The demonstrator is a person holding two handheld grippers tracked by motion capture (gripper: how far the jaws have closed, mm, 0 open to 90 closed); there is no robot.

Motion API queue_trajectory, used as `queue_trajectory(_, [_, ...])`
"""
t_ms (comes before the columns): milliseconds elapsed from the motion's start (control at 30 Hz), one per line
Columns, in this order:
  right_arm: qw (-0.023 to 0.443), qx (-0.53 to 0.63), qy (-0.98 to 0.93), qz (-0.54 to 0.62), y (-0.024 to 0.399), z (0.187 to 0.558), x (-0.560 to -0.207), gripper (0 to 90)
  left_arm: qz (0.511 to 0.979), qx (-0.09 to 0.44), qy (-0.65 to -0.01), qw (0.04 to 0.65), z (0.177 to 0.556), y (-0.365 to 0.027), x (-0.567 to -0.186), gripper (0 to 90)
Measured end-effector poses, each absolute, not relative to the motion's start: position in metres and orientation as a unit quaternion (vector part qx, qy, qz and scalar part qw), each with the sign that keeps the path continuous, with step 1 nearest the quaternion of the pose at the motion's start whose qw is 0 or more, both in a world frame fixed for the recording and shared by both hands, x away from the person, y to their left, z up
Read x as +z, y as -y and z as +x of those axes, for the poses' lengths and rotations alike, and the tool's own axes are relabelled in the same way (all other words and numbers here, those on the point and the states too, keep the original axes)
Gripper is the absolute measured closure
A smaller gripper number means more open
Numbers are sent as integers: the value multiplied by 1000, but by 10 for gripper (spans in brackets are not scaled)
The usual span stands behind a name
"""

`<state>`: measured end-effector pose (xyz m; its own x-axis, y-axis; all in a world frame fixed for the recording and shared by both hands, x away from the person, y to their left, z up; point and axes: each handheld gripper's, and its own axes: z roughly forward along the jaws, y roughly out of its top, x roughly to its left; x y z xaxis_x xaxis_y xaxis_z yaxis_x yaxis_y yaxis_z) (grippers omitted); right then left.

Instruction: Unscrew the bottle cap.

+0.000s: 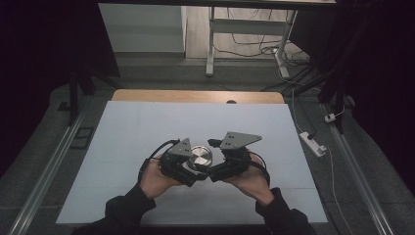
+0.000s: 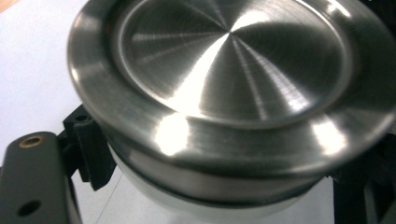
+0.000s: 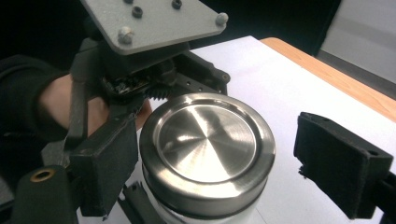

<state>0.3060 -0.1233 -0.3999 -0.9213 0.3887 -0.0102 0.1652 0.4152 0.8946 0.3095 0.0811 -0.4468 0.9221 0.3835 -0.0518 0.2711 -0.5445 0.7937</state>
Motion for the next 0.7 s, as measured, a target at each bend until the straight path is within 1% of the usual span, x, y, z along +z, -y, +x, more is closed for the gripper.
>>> queue_trajectory(233, [114, 511, -835, 168, 115, 303, -409, 185, 876, 65, -188, 439, 308, -80, -445, 150])
queue_trajectory(333, [119, 508, -838, 161, 114, 302, -408, 191, 880, 62, -176, 437, 309, -81, -445, 150])
queue_trajectory(400, [109, 509, -840, 154, 115, 302, -408, 192, 882, 48, -159, 441, 309, -82, -445, 151])
queue_trajectory(600, [48, 529, -839, 118, 124, 308, -406, 194, 881, 9, -113, 459, 310, -86, -443, 151])
queue_trajectory(700, [37, 534, -838, 107, 126, 308, -405, 194, 881, 1, -102, 462, 310, -87, -443, 150])
